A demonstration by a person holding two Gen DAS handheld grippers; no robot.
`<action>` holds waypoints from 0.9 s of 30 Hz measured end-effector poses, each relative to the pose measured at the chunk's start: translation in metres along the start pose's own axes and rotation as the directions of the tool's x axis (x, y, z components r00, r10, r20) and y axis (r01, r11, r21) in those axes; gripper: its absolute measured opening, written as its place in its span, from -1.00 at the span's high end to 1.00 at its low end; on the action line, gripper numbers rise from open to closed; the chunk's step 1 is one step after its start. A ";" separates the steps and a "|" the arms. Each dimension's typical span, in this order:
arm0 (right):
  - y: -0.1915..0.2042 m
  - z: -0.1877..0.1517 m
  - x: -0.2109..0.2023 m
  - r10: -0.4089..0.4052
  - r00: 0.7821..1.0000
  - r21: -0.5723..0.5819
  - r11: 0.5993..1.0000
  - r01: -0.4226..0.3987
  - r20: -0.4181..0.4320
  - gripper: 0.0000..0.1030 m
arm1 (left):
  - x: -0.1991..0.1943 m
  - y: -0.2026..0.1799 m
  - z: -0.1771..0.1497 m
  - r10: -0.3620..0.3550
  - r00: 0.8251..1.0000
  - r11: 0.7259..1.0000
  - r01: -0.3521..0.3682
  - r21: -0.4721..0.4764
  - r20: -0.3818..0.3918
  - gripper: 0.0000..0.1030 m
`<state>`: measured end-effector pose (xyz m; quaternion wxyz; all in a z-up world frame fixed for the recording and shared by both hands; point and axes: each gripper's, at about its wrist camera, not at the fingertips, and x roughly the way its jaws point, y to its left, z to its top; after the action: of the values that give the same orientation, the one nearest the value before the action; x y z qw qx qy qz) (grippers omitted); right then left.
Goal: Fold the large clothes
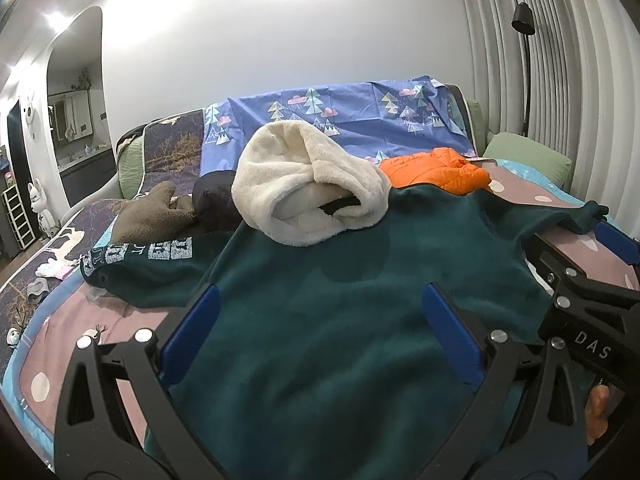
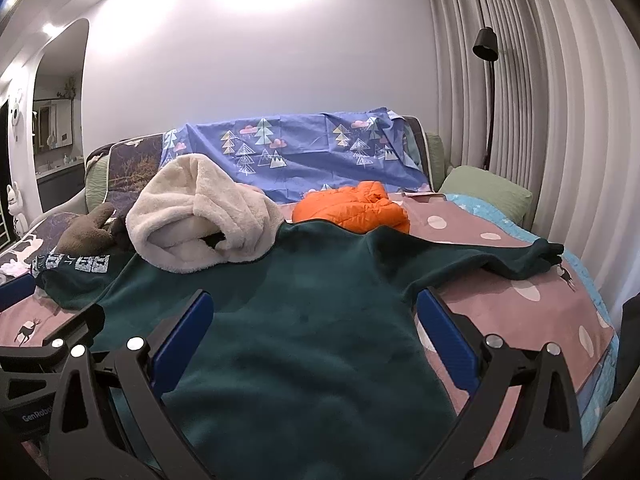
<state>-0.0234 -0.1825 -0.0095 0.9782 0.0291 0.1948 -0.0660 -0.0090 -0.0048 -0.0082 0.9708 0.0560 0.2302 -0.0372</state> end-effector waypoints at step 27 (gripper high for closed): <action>0.003 -0.001 0.015 -0.081 0.995 -0.003 0.997 0.081 -0.053 -0.97 | 0.023 0.003 -0.009 -0.044 0.996 0.999 0.042 -0.027 -0.079 -0.96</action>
<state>-0.0095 -0.1811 -0.0163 0.9692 0.0224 0.2217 -0.1045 0.0083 -0.0015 -0.0262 0.9605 0.0400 0.2702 -0.0531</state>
